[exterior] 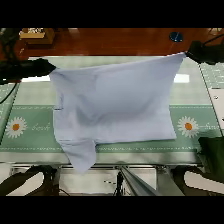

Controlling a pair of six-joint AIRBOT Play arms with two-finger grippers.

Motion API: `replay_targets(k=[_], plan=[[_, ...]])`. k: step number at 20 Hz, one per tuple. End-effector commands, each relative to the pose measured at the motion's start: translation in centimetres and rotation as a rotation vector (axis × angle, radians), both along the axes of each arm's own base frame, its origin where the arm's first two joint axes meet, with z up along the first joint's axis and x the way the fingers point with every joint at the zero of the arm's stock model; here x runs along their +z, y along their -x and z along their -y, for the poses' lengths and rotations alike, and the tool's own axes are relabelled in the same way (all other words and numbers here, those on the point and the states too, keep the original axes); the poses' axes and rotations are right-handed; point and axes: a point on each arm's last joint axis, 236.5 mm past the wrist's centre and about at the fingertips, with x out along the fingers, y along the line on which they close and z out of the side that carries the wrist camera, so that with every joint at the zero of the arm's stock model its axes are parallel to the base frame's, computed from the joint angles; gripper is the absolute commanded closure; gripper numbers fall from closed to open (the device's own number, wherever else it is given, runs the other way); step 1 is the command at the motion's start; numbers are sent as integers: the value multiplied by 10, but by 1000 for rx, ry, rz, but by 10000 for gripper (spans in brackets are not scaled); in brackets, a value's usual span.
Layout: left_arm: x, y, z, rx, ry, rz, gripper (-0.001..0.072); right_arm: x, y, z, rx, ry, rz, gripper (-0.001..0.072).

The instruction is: Fold the shirts.

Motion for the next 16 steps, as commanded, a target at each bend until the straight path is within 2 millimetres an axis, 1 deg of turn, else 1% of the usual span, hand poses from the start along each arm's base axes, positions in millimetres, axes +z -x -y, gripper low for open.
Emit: replay_targets(k=[1,2,4,5,6,8,10,11,12,13,14,15,16], plan=[[-42,-46,-1,74,-25,32,687,-34,-38,8,-40,22,44,682],[-49,-57,-2,99,-30,51,688,-43,-46,5,-44,25,49,682],[-59,-74,0,138,-41,88,688,-62,-54,-2,-40,25,35,682],[-65,-77,3,141,-40,83,687,-75,-55,-5,-34,22,12,682],[-76,-76,8,127,-41,60,687,-87,-53,-8,-23,17,-20,681],[-104,-64,22,71,-34,-35,687,-116,-41,-15,14,6,-118,680],[-131,-43,36,1,-19,-154,687,-139,-23,-19,63,25,-222,676],[-136,-35,40,-24,-12,-192,680,-141,-18,-21,78,27,-244,600],[-133,-31,39,-40,-6,-207,593,-135,-15,-19,88,33,-239,423],[-122,-29,35,-54,-1,-213,419,-120,-13,-15,111,57,-217,284],[-105,-25,25,-72,1,-219,264,-100,-9,-9,145,93,-193,269],[-86,-19,12,-85,5,-235,227,-77,0,1,180,143,-186,270],[-71,-9,-6,-72,1,-275,229,-60,15,16,199,213,-208,278]])
